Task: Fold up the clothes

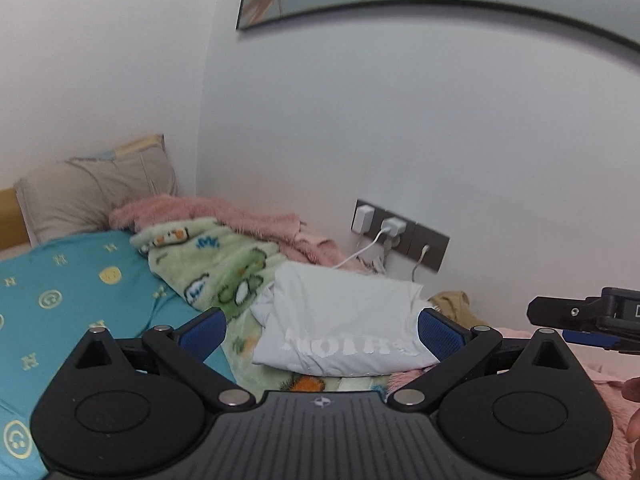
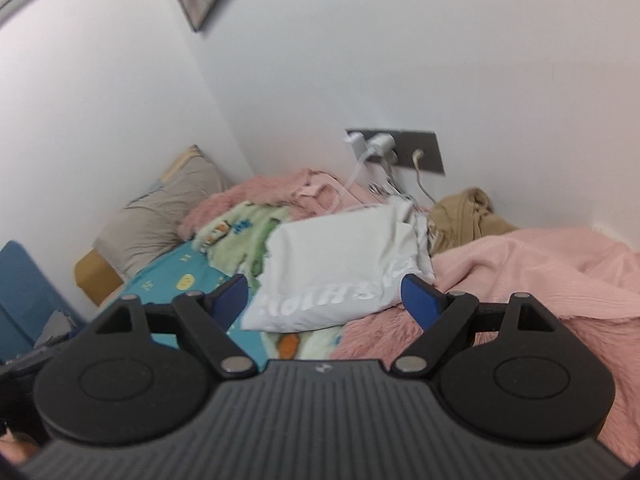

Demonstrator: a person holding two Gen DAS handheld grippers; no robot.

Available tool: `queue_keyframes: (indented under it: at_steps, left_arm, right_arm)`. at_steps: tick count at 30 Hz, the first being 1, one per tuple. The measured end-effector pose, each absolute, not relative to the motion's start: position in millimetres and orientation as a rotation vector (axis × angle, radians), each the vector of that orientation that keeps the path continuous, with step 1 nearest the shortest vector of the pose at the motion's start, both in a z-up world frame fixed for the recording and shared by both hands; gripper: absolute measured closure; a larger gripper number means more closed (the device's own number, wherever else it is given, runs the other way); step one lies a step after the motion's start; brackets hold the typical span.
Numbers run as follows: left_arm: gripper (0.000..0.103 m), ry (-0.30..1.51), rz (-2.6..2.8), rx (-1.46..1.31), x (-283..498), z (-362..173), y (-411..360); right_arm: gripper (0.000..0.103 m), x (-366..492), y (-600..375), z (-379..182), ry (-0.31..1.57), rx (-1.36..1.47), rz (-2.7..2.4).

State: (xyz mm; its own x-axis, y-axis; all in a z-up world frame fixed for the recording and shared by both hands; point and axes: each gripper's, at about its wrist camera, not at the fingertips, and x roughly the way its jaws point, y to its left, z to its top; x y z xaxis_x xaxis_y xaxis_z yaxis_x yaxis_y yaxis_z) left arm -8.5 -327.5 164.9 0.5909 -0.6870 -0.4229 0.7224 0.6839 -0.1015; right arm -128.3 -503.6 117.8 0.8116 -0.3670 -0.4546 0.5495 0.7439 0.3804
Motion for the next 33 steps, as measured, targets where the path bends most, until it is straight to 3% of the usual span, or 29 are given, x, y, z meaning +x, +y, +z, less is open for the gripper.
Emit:
queue_keyframes:
  at_steps: [7,15,33]
  left_arm:
    - [0.000,0.369,-0.821,0.066,-62,188,-273]
    - [0.000,0.293,-0.764,0.103,-110,177,-243]
    - [0.000,0.235,-0.732,0.068,-163,150,-196]
  right_arm:
    - [0.018,-162,-454,137,0.320,0.420,-0.479]
    - [0.018,-192,-408,139,0.260,0.307,-0.459]
    - [0.018,-216,-362,96,0.187,0.171,-0.492]
